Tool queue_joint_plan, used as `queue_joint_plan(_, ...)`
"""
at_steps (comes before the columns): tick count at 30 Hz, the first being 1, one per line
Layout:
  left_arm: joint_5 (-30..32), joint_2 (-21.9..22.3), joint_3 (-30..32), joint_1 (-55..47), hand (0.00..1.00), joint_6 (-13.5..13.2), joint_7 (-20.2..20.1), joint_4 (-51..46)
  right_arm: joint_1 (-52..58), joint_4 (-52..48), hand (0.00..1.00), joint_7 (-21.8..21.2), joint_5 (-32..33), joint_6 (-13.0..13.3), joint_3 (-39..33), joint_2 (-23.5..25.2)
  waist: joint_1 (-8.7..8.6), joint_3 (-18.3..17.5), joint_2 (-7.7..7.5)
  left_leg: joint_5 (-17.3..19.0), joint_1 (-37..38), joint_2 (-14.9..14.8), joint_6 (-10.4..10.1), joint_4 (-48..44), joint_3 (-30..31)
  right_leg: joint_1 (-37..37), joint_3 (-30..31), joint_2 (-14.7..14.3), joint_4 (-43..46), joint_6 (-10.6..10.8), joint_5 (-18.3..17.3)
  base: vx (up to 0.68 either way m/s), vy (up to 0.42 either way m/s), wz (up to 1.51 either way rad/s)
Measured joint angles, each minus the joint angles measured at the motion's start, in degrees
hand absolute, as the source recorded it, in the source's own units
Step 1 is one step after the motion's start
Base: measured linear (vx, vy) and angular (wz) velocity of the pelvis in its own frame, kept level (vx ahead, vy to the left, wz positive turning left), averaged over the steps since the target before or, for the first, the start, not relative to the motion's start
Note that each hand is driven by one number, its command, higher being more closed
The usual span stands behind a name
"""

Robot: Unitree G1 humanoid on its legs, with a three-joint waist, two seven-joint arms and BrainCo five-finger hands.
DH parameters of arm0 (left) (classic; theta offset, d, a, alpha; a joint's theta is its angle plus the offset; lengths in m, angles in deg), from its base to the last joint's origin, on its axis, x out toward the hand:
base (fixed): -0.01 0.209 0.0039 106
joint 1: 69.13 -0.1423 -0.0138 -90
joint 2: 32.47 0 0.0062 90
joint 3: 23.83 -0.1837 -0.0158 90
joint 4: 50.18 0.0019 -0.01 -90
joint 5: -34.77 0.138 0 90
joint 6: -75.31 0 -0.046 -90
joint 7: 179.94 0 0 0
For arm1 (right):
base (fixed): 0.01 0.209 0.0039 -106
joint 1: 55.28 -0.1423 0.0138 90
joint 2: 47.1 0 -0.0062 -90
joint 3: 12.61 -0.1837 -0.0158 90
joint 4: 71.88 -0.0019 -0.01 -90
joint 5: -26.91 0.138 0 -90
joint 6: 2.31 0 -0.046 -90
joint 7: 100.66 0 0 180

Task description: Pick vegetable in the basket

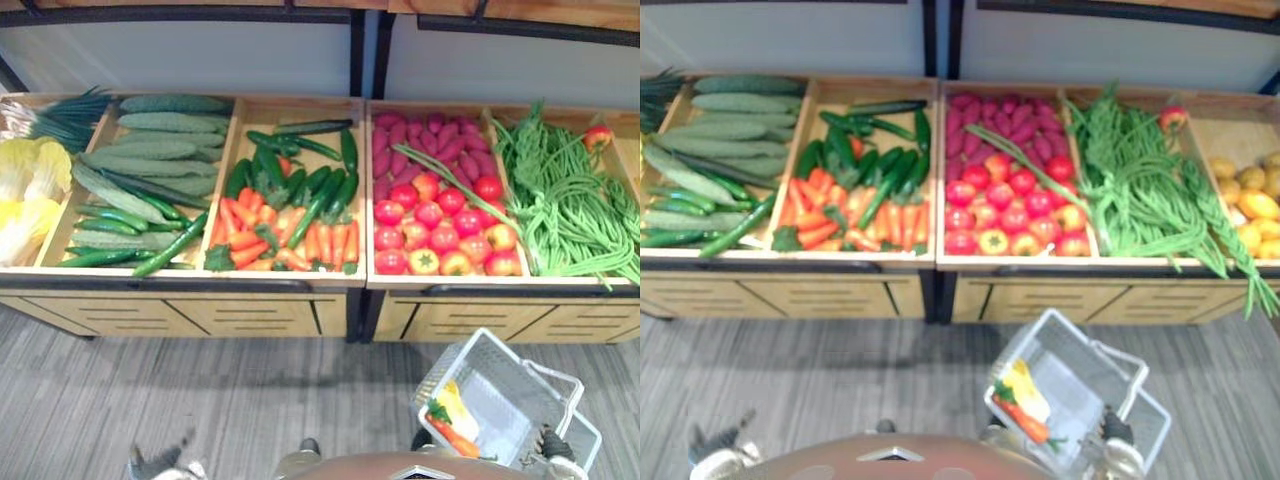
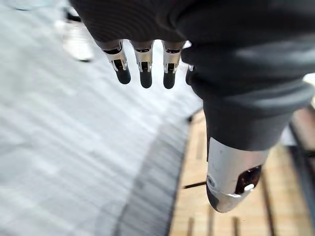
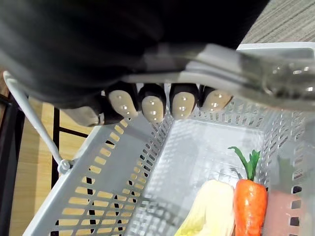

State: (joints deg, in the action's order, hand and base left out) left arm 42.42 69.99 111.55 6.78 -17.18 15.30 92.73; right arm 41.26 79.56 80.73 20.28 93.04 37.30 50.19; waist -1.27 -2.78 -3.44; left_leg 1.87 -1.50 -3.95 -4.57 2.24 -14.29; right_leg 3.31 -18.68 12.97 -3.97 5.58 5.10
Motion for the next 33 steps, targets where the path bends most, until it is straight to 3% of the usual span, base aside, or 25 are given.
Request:
queue_joint_plan(5, 0.70, 1.88, -0.85, -0.66, 0.00, 0.64, -2.10, 5.77, -0.60, 0.30, 1.00, 1.44, -0.07, 0.12, 1.03, 0.51, -0.05, 0.08, 0.06, -0.31, 2.05, 0.13, 0.22, 1.62, -1.02, -0.90, 0.70, -0.22, -0.56, 0.58, 0.24, 0.03, -0.004, -0.09)
queue_joint_plan(11, 0.99, 2.16, -7.01, 0.43, 0.00, 0.50, -4.28, 6.40, -0.79, 1.01, 1.00, 2.48, -0.03, 0.43, 3.11, 0.68, -0.02, 0.49, 0.05, 1.15, 4.19, -0.44, -0.36, 0.64, -4.17, -1.57, 3.66, -0.82, -0.37, 0.71, 0.15, 0.01, -0.021, -0.28)
queue_joint_plan(14, 1.04, 2.31, -11.86, 2.30, 0.00, 0.39, -4.53, 6.38, -0.96, 0.97, 1.00, 2.56, 0.41, 1.07, 3.50, 0.66, -0.24, 3.90, -0.32, 7.59, 3.45, -3.11, -0.75, -10.36, -5.75, -1.25, 6.00, -0.99, 5.77, 1.30, -3.02, -0.02, -0.020, -0.41)
queue_joint_plan(15, 1.48, 2.26, -14.00, 2.90, 0.00, 0.39, -4.55, 6.40, -0.66, 0.71, 1.00, 2.63, 0.43, 1.25, 3.51, 0.82, -0.40, 4.65, 0.53, 10.12, 2.91, -4.49, -0.77, -14.59, -6.97, -0.13, 7.39, -1.30, 8.74, 1.55, -4.15, -0.05, 0.013, -0.70)
queue_joint_plan(17, 2.31, 1.83, -17.19, 3.77, 0.00, 0.15, -4.54, 6.39, -0.64, -0.79, 1.00, 2.96, 0.44, 1.61, 4.11, 1.38, -0.43, 4.81, 0.61, 12.96, 1.51, -6.28, -0.75, -19.56, -9.81, 2.99, 10.82, -2.25, 11.70, 1.64, -4.17, -0.08, 0.059, -1.03)
queue_joint_plan(18, 2.70, 0.85, -19.88, 4.85, 0.00, 0.04, -4.40, 6.41, -0.71, -2.82, 1.00, 3.00, 0.44, 2.36, 5.35, 2.50, -0.44, 5.78, 0.35, 14.81, 0.78, -7.28, -0.61, -22.15, -13.53, 5.41, 14.73, -2.94, 12.07, 2.37, -2.66, -0.11, 0.095, -1.35)
queue_joint_plan(20, 3.59, 0.65, -21.48, 5.62, 0.00, -0.07, -4.23, 6.42, -0.90, -4.60, 1.00, 3.20, 0.48, 2.73, 6.86, 2.97, -0.33, 6.83, 0.53, 16.30, 0.49, -8.32, -0.01, -24.06, -18.29, 7.73, 17.07, -4.17, 10.69, 1.53, 1.57, -0.22, 0.129, -1.51)
queue_joint_plan(21, 5.06, 0.75, -22.04, 6.26, 0.00, -0.08, -4.19, 6.36, -0.95, -6.06, 1.00, 3.20, 0.47, 2.82, 8.16, 3.00, -0.41, 7.25, 1.24, 16.38, 0.43, -9.60, 1.07, -24.08, -22.68, 8.62, 17.20, -5.60, 5.51, 0.39, 8.79, -0.31, 0.133, -1.77)
queue_joint_plan(22, 5.58, 0.95, -22.71, 6.53, 0.00, -0.21, -4.20, 6.15, -1.14, -6.99, 1.00, 3.23, 0.41, 2.96, 9.25, 3.04, -0.46, 8.03, 2.59, 15.71, 0.68, -10.67, 2.24, -23.29, -27.85, 8.64, 11.13, -5.68, 4.04, -1.74, 10.93, -0.25, 0.106, -1.69)
queue_joint_plan(23, 6.22, 0.99, -22.75, 7.10, 0.00, -0.26, -4.18, 6.09, -1.29, -7.35, 1.00, 3.35, 0.43, 2.99, 9.50, 3.03, -0.80, 8.65, 2.39, 15.53, 0.81, -10.76, 2.61, -22.64, -29.53, 9.73, 5.41, -5.11, 8.93, -4.71, 6.85, -0.23, 0.093, -1.69)
queue_joint_plan(24, 6.69, 0.84, -22.64, 7.82, 0.00, -0.57, -4.17, 5.81, -2.78, -6.41, 1.00, 3.86, 0.44, 2.86, 9.09, 2.04, -1.26, 10.03, 2.09, 14.01, 2.36, -10.69, 3.10, -20.03, -34.40, 10.35, -7.79, -2.85, 21.39, -8.76, -3.24, -0.19, 0.113, -1.36)
queue_joint_plan(27, 6.64, 0.52, -23.31, 6.76, 0.00, -0.47, -4.05, 5.89, -4.63, -3.44, 1.00, 4.26, -0.13, 2.53, 11.56, 0.34, -0.50, 10.32, 1.89, 11.97, 5.97, -10.84, 2.83, -16.88, -44.11, 6.83, -21.22, 0.78, 35.01, -7.63, -11.95, -0.13, 0.057, -1.70)
queue_joint_plan(30, 6.54, 0.26, -23.55, 7.29, 0.00, -0.05, -4.20, 5.88, -6.05, -0.25, 1.00, 4.94, -0.15, 2.21, 11.51, 0.23, -0.39, 10.36, 1.52, 11.90, 6.98, -12.14, 2.71, -19.34, -51.16, 4.01, -19.78, 1.92, 34.54, -4.33, -15.02, -0.02, -0.080, -1.51)
queue_joint_plan(31, 6.53, 0.20, -23.47, 7.52, 0.00, -0.02, -4.24, 5.90, -6.53, 0.30, 1.00, 5.05, -0.14, 2.18, 11.34, 0.22, -0.41, 10.42, 0.97, 11.95, 7.23, -12.55, 2.67, -20.11, -51.90, 3.84, -19.22, 0.85, 32.71, -4.24, -15.45, 0.00, -0.221, -1.29)
queue_joint_plan(33, 6.43, 0.84, -22.73, 7.76, 0.00, -0.02, -4.29, 6.01, -6.76, 1.00, 1.00, 5.18, -0.15, 1.42, 11.42, -0.09, -0.20, 10.76, 2.38, 11.73, 8.17, -13.42, 2.16, -20.49, -53.34, 1.54, -16.60, -4.15, 23.36, -4.99, -15.90, -0.06, -0.245, -1.38)
